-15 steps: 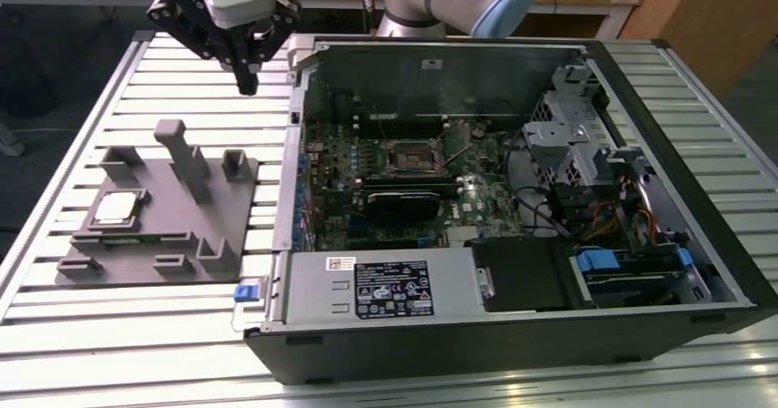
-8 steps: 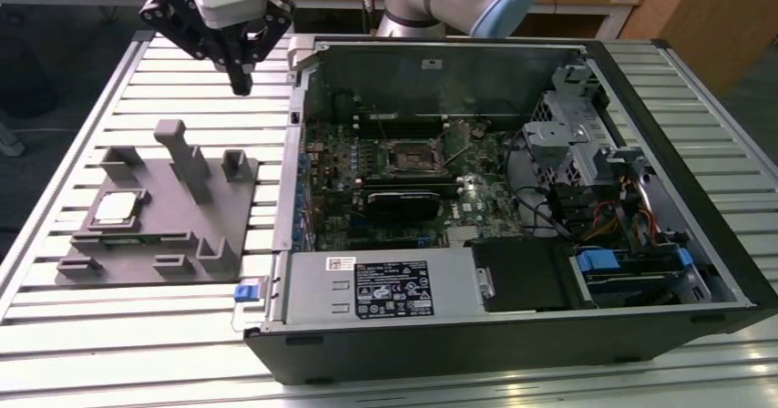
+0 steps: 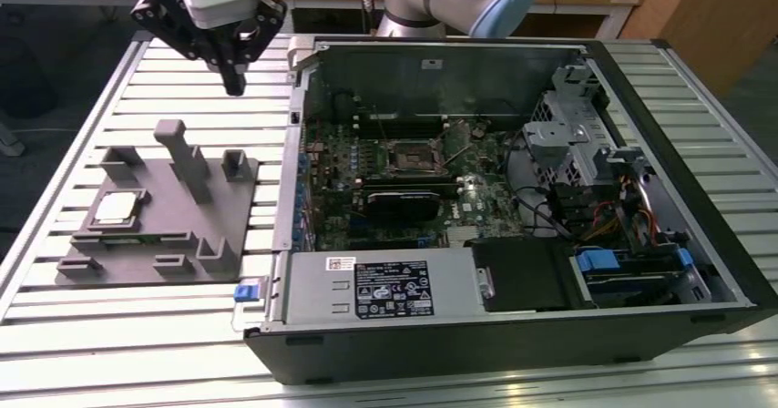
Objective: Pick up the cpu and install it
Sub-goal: 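Reach for the cpu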
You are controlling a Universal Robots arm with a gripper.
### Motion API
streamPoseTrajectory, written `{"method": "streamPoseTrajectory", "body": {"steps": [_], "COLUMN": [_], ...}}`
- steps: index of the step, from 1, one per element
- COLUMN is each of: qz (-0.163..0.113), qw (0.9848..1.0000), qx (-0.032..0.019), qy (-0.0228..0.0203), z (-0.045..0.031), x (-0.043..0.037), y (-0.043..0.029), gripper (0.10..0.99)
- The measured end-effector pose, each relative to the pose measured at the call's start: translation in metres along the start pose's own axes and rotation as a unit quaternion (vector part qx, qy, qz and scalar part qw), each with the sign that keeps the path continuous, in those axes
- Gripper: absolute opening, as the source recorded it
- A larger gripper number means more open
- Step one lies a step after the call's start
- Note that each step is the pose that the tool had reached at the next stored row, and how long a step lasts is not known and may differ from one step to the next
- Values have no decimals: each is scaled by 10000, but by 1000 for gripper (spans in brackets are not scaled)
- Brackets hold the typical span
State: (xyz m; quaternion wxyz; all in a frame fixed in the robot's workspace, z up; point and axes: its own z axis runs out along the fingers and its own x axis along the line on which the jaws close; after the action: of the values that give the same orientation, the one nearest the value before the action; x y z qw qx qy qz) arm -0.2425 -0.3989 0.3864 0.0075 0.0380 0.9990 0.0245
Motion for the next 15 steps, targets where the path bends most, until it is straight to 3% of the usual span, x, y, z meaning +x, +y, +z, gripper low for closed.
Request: {"method": "streamPoseTrajectory", "body": {"steps": [15], "qz": [0], "qw": [10000], "qx": [0], "qy": [0], "z": [3], "x": [126], "y": [-10], "gripper": [106]}}
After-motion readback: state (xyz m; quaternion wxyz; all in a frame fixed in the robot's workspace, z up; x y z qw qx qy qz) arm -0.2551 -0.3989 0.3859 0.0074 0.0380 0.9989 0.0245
